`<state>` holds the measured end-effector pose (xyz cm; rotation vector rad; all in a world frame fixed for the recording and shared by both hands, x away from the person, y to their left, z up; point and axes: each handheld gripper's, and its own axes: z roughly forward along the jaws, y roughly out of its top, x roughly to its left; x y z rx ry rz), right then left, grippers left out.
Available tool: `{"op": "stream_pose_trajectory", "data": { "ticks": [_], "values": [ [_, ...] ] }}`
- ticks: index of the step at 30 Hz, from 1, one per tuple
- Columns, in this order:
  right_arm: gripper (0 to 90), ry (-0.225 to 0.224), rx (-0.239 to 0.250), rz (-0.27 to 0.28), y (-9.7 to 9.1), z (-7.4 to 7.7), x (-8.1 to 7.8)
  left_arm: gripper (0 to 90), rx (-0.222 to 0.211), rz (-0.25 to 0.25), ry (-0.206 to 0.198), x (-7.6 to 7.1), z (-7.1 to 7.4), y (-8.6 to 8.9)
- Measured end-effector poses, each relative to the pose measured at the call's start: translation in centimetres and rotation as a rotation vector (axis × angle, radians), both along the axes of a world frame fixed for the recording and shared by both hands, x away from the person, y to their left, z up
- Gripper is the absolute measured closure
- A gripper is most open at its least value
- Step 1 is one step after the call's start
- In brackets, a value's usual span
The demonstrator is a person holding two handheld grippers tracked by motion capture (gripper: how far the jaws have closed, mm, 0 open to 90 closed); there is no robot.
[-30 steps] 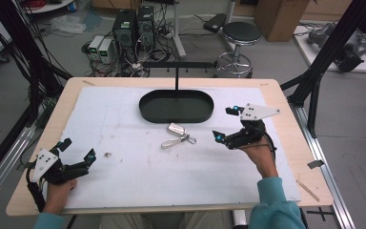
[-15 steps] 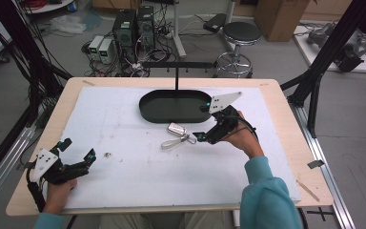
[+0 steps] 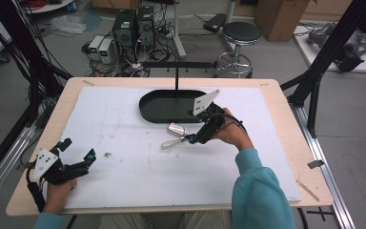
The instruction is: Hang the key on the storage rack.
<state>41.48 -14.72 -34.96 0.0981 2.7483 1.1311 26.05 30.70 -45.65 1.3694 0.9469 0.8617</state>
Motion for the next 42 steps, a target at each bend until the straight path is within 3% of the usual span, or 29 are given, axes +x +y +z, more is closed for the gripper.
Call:
{"op": "stream_pose_trajectory", "data": {
  "ticks": [7, 10, 17, 23, 31, 42],
  "values": [
    [7.0, 0.015, -0.056, 0.018, 0.9, -1.1, 0.4, 2.9, -0.002, -0.001, 0.003, 0.0, 0.0, 0.0],
    [14.3, 0.030, -0.078, 0.050, 1.6, -1.7, 0.8, 2.9, -0.003, 0.000, 0.005, 0.0, 0.0, 0.0],
    [15.6, 0.054, -0.112, 0.068, 2.6, -2.5, 1.2, 2.9, -0.010, -0.001, 0.006, 0.1, 0.0, 0.1],
    [23.3, 0.068, -0.142, 0.094, 3.1, -3.3, 1.5, 2.9, -0.010, -0.001, 0.007, 0.1, 0.0, 0.1],
    [32.9, 0.060, -0.206, 0.084, 3.4, -4.0, 1.8, 2.9, -0.010, -0.001, 0.007, 0.1, 0.0, 0.1],
    [43.9, 0.051, -0.270, 0.117, 4.1, -5.0, 2.4, 2.9, -0.010, 0.000, 0.010, 0.1, 0.0, 0.1]
  ]
}}
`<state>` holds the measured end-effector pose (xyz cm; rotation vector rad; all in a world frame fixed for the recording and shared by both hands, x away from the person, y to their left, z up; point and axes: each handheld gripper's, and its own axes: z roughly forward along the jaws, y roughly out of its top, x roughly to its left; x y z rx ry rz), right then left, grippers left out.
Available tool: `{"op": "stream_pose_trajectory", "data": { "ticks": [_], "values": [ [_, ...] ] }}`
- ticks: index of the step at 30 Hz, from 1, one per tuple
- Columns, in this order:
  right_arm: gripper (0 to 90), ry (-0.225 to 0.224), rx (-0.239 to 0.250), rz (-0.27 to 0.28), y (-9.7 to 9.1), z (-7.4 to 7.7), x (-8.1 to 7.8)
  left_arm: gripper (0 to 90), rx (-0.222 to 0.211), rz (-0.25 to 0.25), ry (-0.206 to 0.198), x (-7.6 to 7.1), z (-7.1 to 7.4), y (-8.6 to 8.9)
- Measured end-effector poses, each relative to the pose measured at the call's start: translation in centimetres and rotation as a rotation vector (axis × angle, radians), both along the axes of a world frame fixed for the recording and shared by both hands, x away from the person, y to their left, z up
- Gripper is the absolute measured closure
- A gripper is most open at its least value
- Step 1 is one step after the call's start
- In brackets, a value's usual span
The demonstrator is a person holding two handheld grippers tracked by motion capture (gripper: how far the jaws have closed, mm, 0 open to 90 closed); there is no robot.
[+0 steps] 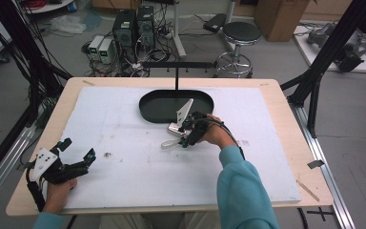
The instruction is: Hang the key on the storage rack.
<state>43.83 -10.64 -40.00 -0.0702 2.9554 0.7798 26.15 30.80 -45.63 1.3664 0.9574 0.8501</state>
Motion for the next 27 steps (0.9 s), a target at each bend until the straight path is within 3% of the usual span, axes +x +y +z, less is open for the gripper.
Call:
{"op": "stream_pose_trajectory", "data": {
  "ticks": [6, 27],
  "values": [
    [47.3, 0.006, -0.051, 0.002, 0.4, -0.5, -0.1, 2.9, 0.002, -0.002, -0.002, 0.0, 0.0, 0.0],
    [61.1, -0.005, -0.118, 0.021, 1.1, -1.2, 0.0, 2.9, -0.002, 0.000, 0.008, 0.1, 0.0, 0.1]
  ]
}}
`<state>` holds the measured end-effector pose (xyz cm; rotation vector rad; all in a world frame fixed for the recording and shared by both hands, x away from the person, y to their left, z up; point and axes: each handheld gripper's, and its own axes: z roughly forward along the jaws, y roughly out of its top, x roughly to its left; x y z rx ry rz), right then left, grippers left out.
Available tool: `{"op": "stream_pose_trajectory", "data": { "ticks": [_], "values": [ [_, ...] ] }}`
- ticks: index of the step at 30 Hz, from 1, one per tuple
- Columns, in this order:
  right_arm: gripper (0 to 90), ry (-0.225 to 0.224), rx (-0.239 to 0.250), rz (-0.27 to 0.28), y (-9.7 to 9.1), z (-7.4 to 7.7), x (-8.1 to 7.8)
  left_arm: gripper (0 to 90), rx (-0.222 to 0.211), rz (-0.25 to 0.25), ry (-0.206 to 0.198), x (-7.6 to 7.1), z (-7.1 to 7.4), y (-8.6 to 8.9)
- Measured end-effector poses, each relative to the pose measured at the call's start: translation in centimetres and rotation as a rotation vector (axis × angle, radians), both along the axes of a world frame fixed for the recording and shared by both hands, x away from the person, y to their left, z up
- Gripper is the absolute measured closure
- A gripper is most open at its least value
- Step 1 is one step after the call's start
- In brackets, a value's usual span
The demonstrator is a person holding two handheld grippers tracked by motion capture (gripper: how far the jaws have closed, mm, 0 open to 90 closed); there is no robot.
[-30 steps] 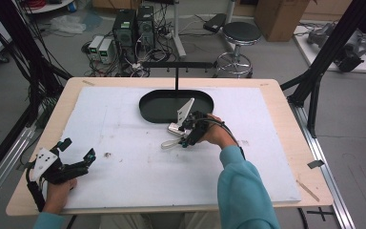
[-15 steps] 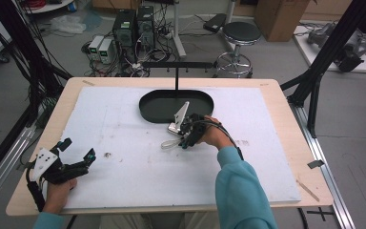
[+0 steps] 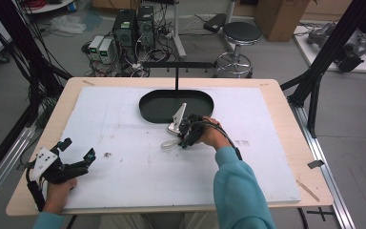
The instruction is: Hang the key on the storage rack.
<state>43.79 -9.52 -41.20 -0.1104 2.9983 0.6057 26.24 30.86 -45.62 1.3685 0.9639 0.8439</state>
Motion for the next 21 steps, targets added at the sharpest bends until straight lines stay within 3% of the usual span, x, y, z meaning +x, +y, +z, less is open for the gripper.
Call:
{"op": "stream_pose_trajectory", "data": {
  "ticks": [7, 12, 16, 21],
  "values": [
    [70.9, -0.036, -0.040, 0.024, 0.24, 0.01, -0.08, 2.9, -0.003, 0.001, 0.003, 0.01, 0.00, 0.00],
    [72.4, -0.042, -0.062, 0.023, 0.37, -0.18, -0.13, 2.9, -0.004, 0.001, 0.004, 0.01, 0.00, 0.00],
    [81.0, -0.054, -0.082, 0.039, 0.50, -0.06, -0.29, 2.9, 0.000, 0.000, 0.003, 0.00, 0.00, -0.01],
    [82.0, -0.038, -0.064, 0.026, 0.56, 0.06, -0.34, 2.9, -0.002, 0.001, 0.003, 0.00, 0.00, 0.00]
  ]
}}
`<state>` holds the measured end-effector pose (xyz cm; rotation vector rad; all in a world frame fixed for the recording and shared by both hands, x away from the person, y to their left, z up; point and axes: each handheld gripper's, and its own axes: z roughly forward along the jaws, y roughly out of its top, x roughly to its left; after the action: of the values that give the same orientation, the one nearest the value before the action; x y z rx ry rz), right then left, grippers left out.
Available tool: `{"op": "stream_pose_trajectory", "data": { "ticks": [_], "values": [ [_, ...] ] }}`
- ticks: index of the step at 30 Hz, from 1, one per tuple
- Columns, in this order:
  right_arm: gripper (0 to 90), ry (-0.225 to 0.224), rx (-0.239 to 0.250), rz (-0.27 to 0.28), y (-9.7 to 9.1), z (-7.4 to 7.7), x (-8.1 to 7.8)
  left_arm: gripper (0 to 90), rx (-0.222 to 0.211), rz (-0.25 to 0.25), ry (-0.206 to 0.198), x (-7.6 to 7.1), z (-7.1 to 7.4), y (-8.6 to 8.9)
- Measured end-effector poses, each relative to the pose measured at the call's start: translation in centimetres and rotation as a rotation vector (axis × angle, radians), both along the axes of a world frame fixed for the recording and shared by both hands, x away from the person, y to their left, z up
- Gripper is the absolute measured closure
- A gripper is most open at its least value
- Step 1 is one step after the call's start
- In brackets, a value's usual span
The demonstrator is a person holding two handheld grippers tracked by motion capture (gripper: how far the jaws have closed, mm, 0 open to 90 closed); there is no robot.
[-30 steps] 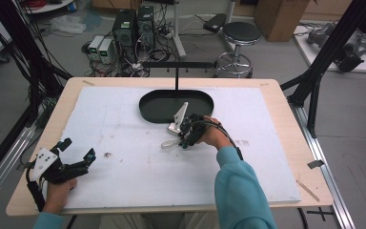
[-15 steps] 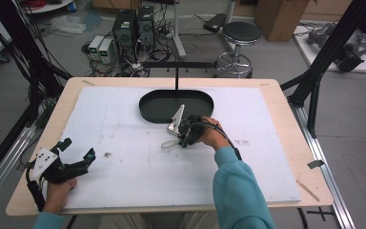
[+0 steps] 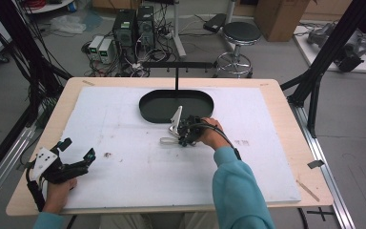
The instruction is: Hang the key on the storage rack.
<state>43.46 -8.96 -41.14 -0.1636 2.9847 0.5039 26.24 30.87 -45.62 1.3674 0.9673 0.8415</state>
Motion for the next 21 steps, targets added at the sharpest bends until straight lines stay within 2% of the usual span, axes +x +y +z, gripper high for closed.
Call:
{"op": "stream_pose_trajectory", "data": {
  "ticks": [5, 6, 8, 9, 10, 12, 13, 14, 16, 17, 20, 21],
  "values": [
    [82.0, 0.019, 0.038, 0.001, -0.1, 0.4, 0.0, 2.9, 0.000, -0.001, 0.000, 0.0, 0.0, 0.0],
    [82.1, 0.026, 0.063, -0.030, -0.2, 0.6, 0.0, 2.9, 0.000, 0.000, -0.001, 0.0, 0.0, 0.0],
    [82.0, 0.031, 0.096, -0.056, -0.4, 0.8, 0.0, 2.9, 0.000, -0.001, -0.001, 0.0, 0.0, 0.0],
    [82.0, 0.031, 0.096, -0.056, -0.4, 0.8, 0.0, 2.9, 0.000, -0.001, -0.001, 0.0, 0.0, 0.0],
    [82.0, 0.057, 0.143, -0.092, -0.8, 1.1, 0.1, 2.9, 0.000, 0.000, 0.000, 0.0, 0.0, 0.0],
    [82.1, 0.062, 0.169, -0.108, -1.0, 1.4, 0.1, 2.9, -0.002, 0.000, 0.000, 0.0, 0.0, 0.0],
    [82.1, 0.062, 0.169, -0.108, -1.0, 1.4, 0.1, 2.9, -0.002, 0.000, 0.000, 0.0, 0.0, 0.0],
    [82.0, 0.060, 0.195, -0.128, -1.2, 1.8, 0.1, 2.9, -0.002, 0.000, 0.000, 0.0, 0.0, 0.0],
    [82.0, 0.065, 0.208, -0.131, -1.3, 1.9, 0.1, 2.9, -0.001, -0.001, -0.001, 0.0, 0.0, 0.0],
    [82.0, 0.051, 0.237, -0.149, -1.6, 2.3, 0.1, 2.9, 0.000, -0.001, -0.002, 0.0, 0.0, 0.0],
    [82.0, 0.046, 0.280, -0.184, -2.0, 2.8, 0.1, 2.9, 0.002, -0.002, -0.003, 0.0, 0.0, 0.0],
    [82.0, 0.046, 0.280, -0.184, -2.0, 2.8, 0.1, 2.9, 0.002, -0.002, -0.003, 0.0, 0.0, 0.0]
  ]
}}
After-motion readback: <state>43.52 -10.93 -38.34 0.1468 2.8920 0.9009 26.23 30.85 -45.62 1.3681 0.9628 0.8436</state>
